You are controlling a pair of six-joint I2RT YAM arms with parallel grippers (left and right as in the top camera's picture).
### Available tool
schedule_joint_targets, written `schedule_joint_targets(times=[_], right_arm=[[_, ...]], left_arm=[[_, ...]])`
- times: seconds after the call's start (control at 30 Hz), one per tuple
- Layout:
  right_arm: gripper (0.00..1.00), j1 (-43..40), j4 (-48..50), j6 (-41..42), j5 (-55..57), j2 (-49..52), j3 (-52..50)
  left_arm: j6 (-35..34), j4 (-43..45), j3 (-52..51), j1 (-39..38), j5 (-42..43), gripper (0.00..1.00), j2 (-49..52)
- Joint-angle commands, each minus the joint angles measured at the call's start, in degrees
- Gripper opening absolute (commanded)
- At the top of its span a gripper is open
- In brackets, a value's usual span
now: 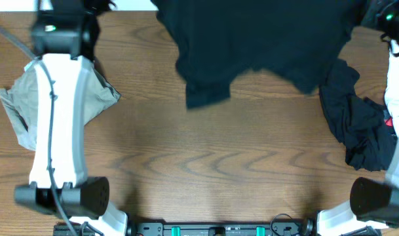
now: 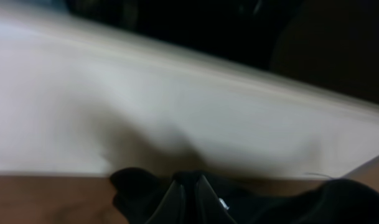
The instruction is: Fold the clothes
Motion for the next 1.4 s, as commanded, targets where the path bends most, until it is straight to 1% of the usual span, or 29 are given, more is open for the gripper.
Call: schedule_joint_targets(times=[0.0, 0.07, 0.13, 0.23, 0.27, 0.4, 0.47, 0.63, 0.8, 0.9, 1.07, 1.2, 1.37], right_arm=[[0.01, -0.5, -3.8, -1.7, 3.1, -2.2, 3.7], [0.01, -0.5, -8.7, -3.1, 3.1, -2.2, 3.9], [0.01, -0.5, -15.1, -4.2, 3.1, -2.1, 3.8], [0.01, -0.5, -23.8, -4.5, 6.4, -1.6, 2.5], [0.01, -0.5, -26.4, -4.5, 8.1, -1.4, 1.7], [0.01, -0.5, -31.5, -4.5, 12.1, -1.2, -4.1], [0.01, -0.5, -31.8, -4.5, 12.0, -1.2, -7.7], [0.01, -0.5, -30.7, -4.5, 11.9, -1.2, -15.4], [0.01, -0.4, -28.9, -4.5, 9.6, -1.6, -16.4], [0.01, -0.4, -28.1, -4.7, 8.0, -3.2, -15.7], [0.01, -0.5, -27.2, -5.0, 7.1, -10.1, -11.9], [0.01, -0.5, -25.3, -5.0, 7.1, -17.2, -9.2], [0.01, -0.5, -22.1, -4.9, 7.1, -26.9, -8.8]], left_arm=[[1.2, -4.1, 5.2, 1.7, -0.7, 0.06, -4.3], [1.2, -9.8, 5.3, 1.7, -0.7, 0.06, -5.4], [1.2, -17.9, 5.3, 1.6, -0.6, 0.06, -5.7], [1.5, -32.2, 4.7, 1.2, -0.3, 0.06, -5.3], [2.6, -37.0, 4.1, 0.9, -0.2, 0.06, -4.9], [8.2, -50.8, 0.0, 0.1, -0.3, 0.06, -3.2], [10.1, -54.1, -3.1, 0.1, -0.3, 0.06, -2.6], [11.8, -53.9, -9.8, 0.1, -0.2, 0.06, -2.6], [11.7, -50.7, -10.1, 0.1, -0.1, 0.06, -3.4], [11.8, -47.4, -9.7, 0.1, 2.6, 0.06, -5.4], [11.7, -43.1, -6.6, 0.1, 7.3, 0.06, -12.2], [11.5, -42.1, -6.4, 0.1, 7.3, 0.06, -20.5], [11.5, -41.5, -6.4, 0.1, 7.3, 0.06, -31.6]])
